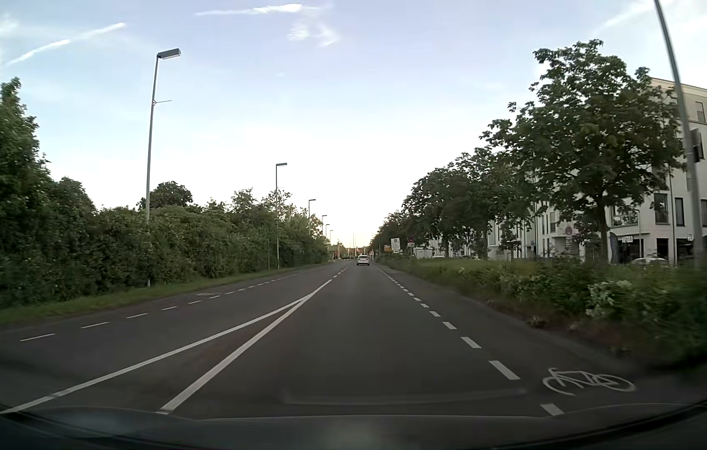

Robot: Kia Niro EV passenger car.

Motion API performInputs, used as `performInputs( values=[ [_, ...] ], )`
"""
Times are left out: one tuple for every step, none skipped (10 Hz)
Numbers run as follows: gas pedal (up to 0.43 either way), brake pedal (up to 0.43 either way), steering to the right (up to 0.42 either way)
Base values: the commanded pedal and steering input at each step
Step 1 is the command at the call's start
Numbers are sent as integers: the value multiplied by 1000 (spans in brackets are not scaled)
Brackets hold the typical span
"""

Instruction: Follow the waypoints while adhering to traffic rules and regulations

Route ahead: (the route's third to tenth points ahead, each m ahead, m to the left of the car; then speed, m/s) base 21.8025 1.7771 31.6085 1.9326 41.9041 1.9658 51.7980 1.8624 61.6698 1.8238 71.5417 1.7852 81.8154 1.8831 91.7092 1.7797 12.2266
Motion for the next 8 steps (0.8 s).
performInputs(
  values=[
    [20,0,-1],
    [20,0,-1],
    [20,0,-1],
    [20,0,-1],
    [20,0,-1],
    [20,0,0],
    [20,0,1],
    [20,0,3]
  ],
)
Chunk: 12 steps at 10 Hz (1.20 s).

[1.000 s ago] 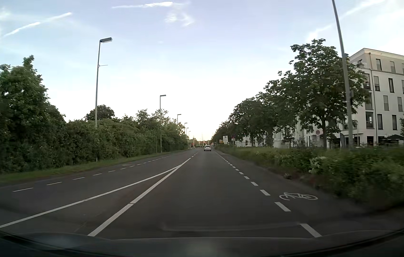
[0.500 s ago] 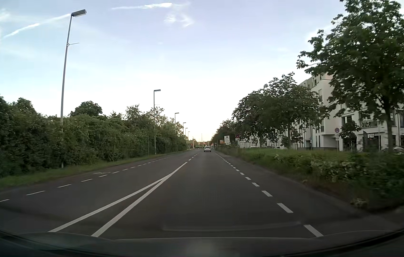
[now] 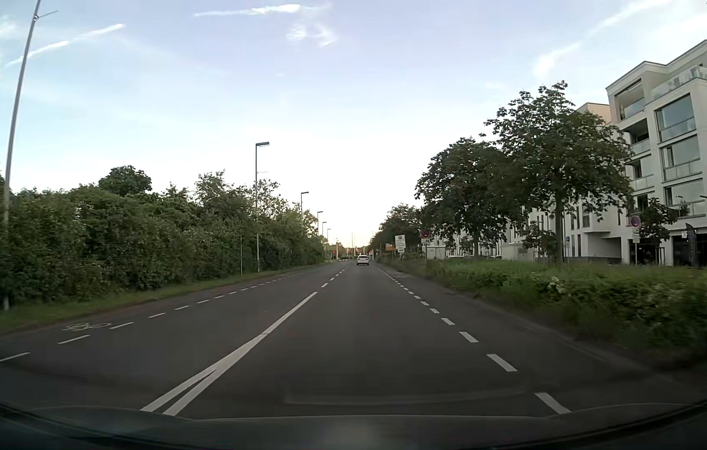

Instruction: Follow the waypoints while adhering to traffic rules and regulations

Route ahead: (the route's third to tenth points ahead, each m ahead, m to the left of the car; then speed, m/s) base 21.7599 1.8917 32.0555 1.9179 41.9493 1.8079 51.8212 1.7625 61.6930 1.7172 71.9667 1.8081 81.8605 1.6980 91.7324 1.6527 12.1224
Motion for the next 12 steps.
performInputs(
  values=[
    [20,0,3],
    [20,0,3],
    [20,0,3],
    [20,0,3],
    [28,0,3],
    [28,0,2],
    [39,0,2],
    [39,0,2],
    [39,0,2],
    [39,0,1],
    [39,0,1],
    [47,0,0]
  ],
)
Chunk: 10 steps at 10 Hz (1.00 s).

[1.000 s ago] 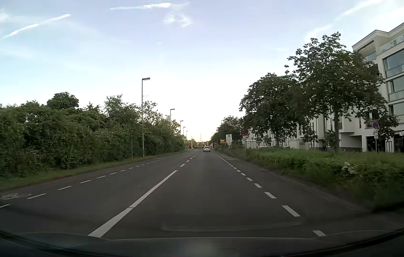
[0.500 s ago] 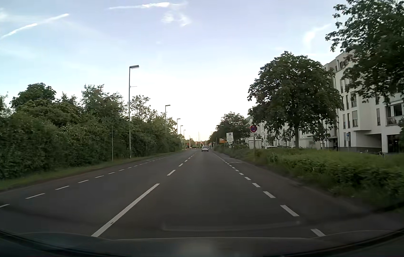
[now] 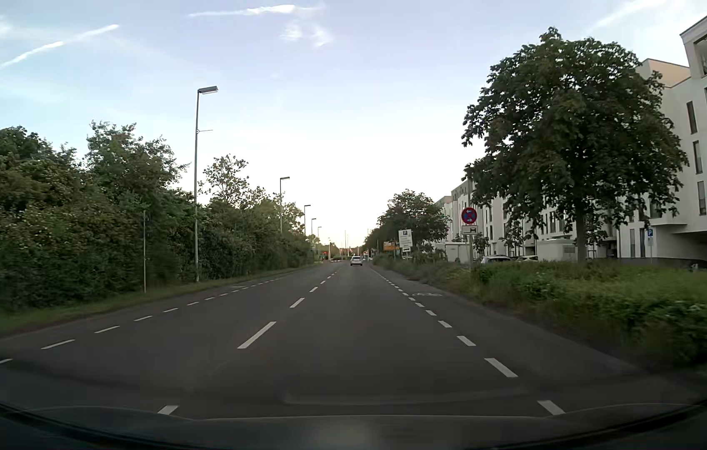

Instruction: Follow the waypoints while adhering to traffic rules and regulations

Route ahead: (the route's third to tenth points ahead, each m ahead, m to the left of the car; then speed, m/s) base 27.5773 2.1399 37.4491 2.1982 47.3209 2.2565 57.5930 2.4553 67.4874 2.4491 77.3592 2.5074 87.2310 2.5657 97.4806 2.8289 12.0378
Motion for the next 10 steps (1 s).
performInputs(
  values=[
    [47,0,0],
    [47,0,0],
    [47,0,0],
    [59,0,0],
    [59,0,0],
    [59,0,0],
    [59,0,0],
    [59,0,0],
    [59,0,0],
    [59,0,0]
  ],
)
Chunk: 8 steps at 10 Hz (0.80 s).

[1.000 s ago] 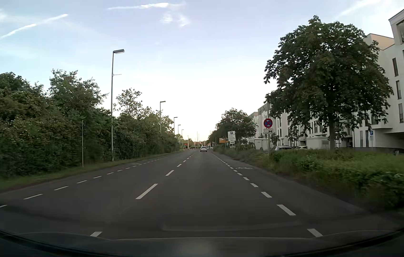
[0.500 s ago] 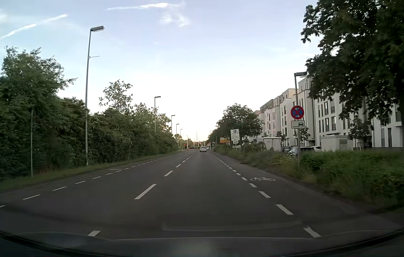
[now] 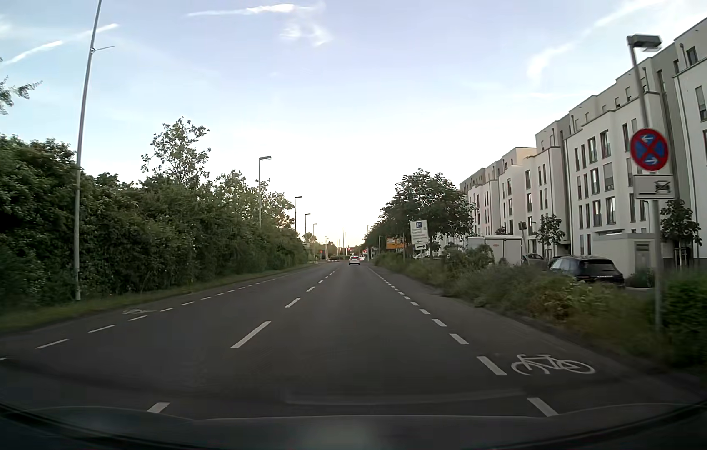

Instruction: Follow the waypoints while adhering to traffic rules and regulations

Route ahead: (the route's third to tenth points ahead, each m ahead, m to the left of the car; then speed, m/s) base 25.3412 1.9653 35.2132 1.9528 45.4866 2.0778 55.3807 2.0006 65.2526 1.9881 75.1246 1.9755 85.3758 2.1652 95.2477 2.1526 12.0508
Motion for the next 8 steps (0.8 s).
performInputs(
  values=[
    [59,0,0],
    [59,0,-2],
    [47,0,-2],
    [39,0,-2],
    [39,0,-3],
    [39,0,-4],
    [39,0,-4],
    [39,0,-4]
  ],
)
